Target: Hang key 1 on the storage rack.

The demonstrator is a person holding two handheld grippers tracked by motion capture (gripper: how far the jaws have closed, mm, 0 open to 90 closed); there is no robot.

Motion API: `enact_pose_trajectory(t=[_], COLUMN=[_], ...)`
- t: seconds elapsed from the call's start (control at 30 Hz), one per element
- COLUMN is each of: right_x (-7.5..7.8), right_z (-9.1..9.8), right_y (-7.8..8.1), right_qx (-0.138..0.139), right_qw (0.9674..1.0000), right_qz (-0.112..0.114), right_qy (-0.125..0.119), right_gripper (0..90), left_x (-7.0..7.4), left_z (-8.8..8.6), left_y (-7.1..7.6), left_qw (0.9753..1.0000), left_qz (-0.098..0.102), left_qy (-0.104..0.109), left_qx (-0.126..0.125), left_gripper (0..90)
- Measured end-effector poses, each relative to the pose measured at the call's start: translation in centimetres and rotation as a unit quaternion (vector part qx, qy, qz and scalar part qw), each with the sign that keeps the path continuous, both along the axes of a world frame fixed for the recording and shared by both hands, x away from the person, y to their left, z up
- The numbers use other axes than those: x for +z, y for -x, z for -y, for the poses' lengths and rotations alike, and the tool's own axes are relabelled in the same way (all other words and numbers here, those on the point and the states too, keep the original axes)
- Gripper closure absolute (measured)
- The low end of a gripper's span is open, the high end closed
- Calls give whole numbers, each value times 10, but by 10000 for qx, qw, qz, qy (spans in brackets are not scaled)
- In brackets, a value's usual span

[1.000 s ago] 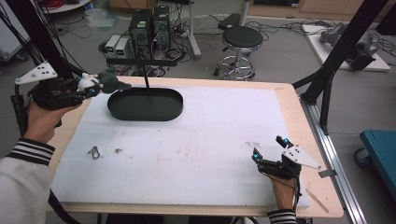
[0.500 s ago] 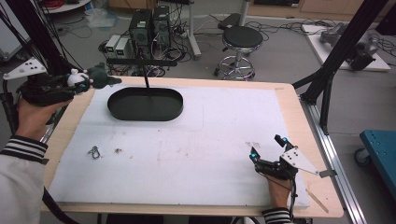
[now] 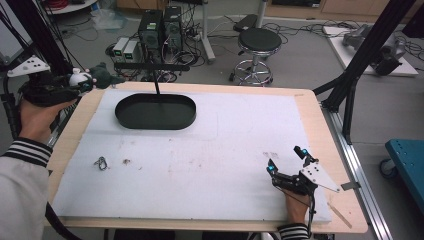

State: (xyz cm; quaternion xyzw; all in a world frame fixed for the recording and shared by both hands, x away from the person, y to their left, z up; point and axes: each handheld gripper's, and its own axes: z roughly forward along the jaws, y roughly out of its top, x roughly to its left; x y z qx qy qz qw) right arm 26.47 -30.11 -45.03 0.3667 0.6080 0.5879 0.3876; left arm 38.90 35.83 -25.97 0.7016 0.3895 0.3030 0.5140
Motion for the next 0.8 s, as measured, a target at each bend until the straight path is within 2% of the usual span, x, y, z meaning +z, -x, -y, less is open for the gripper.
enact_pose_trajectory(t=[0.17,0.47,0.63,0.7,0.8], right_x=[0,0,-1,-1,-1], right_z=[-1,-2,-3,-4,-4], right_y=[0,1,0,1,0], right_qx=[-8,-10,72,102,115], right_qw=[10000,10000,9999,9999,9999], right_qz=[-1,15,6,-27,-6], right_qy=[19,95,94,81,100], right_gripper=[8,8,7,7,8], left_x=[0,-2,0,2,3], left_z=[1,2,7,9,13], left_y=[-8,-22,-27,-29,-32], left_qw=[9998,9990,9991,9990,9992], left_qz=[11,-25,-29,-12,3], left_qy=[-77,-86,-30,-159,-107], left_qx=[181,433,426,409,378], left_gripper=[529,529,529,529,529])
